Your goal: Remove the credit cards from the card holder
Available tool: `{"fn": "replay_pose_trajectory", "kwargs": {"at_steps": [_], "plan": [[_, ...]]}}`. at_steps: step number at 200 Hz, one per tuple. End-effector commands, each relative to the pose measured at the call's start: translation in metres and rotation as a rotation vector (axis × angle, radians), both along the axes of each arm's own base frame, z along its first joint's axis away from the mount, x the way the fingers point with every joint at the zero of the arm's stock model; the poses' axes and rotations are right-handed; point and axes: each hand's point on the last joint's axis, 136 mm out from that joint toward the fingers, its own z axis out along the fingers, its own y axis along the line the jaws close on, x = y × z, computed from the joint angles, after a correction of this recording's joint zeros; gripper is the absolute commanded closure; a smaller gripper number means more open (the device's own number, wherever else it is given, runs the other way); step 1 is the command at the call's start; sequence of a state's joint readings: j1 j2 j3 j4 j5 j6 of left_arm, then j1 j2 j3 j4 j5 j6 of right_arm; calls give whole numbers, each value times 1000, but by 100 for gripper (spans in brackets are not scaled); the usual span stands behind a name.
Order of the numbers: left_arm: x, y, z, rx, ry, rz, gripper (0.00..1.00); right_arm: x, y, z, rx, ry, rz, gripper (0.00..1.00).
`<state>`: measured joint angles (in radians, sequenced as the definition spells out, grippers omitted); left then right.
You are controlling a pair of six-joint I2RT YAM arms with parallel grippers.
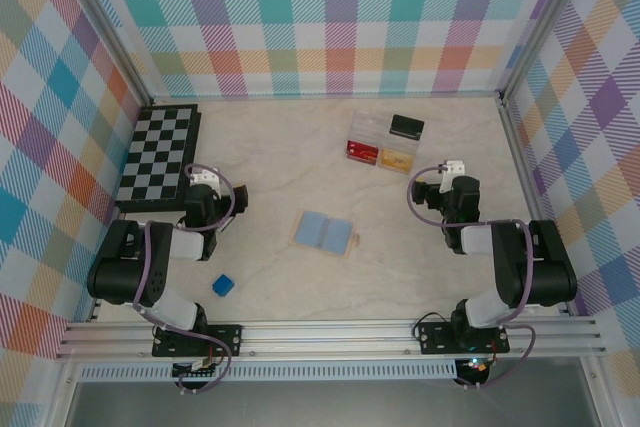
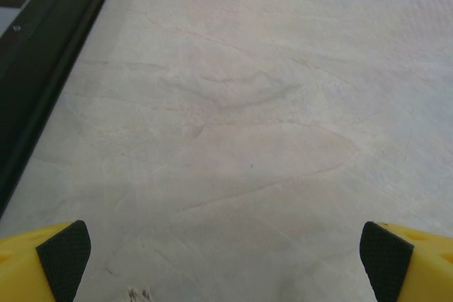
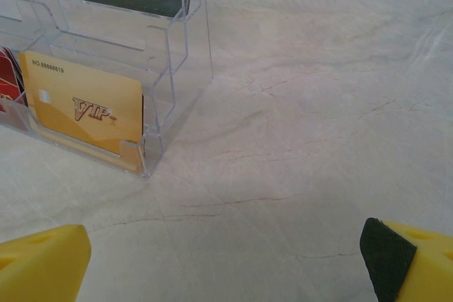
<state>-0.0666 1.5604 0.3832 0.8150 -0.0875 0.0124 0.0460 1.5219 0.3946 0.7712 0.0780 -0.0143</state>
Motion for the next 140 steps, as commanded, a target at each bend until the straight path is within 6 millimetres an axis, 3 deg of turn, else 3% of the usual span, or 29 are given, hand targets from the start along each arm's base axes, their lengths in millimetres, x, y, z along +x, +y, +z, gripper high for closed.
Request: {"fn": "replay_pose_trajectory", "kwargs": {"at_steps": [1, 140], "plan": [[9, 7, 11, 10, -33, 39, 0, 9, 1, 14, 45, -46, 20, 0], [11, -1, 10, 16, -20, -1, 0, 9, -1, 14, 54, -46, 19, 0]]}}
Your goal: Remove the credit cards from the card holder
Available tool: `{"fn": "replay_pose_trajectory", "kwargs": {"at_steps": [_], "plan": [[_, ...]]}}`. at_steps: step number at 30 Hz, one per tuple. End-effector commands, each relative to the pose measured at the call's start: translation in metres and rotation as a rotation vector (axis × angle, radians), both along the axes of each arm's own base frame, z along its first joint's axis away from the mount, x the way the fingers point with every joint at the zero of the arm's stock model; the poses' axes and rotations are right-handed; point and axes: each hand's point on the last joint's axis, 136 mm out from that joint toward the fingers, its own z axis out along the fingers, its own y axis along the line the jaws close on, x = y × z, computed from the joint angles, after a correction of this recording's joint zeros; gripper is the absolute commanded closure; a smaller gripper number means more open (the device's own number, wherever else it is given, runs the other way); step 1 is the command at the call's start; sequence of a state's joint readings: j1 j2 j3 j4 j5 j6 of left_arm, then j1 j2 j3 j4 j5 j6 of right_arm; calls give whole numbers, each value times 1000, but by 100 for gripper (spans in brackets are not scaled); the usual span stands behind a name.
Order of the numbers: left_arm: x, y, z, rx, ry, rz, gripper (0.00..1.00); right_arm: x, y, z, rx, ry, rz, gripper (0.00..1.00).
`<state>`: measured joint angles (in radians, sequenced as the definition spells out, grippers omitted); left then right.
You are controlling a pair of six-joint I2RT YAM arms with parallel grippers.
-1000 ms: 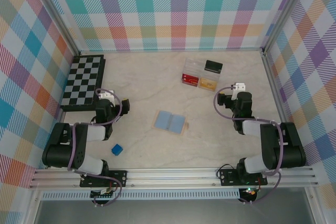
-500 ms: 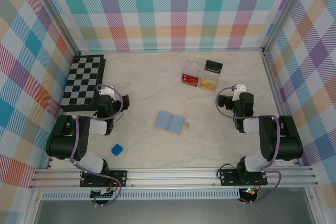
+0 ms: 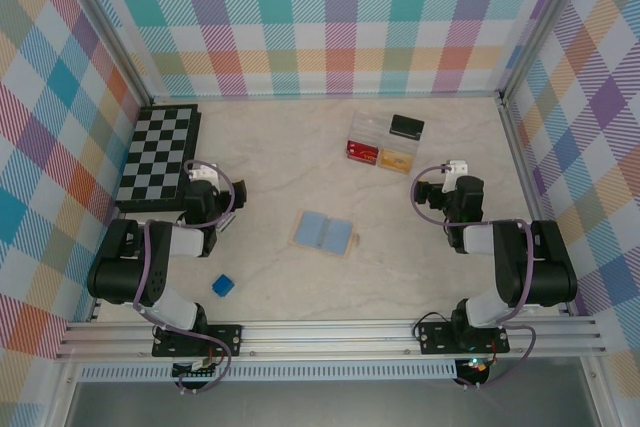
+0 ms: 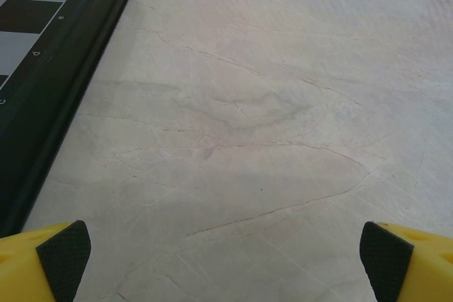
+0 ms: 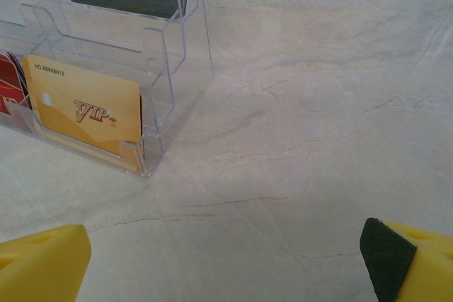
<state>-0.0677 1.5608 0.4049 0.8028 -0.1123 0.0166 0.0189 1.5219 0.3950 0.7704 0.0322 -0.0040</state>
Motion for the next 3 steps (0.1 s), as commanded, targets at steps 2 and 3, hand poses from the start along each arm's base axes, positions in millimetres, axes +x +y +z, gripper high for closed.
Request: {"fn": "replay_pose_trajectory", "kwargs": {"at_steps": [2, 3], "plan": [[6, -4, 5, 3, -10, -20, 0, 9, 2, 14, 25, -48, 9, 0], [5, -4, 5, 2, -10, -21, 0, 8, 6, 14, 26, -53, 35, 0]]}}
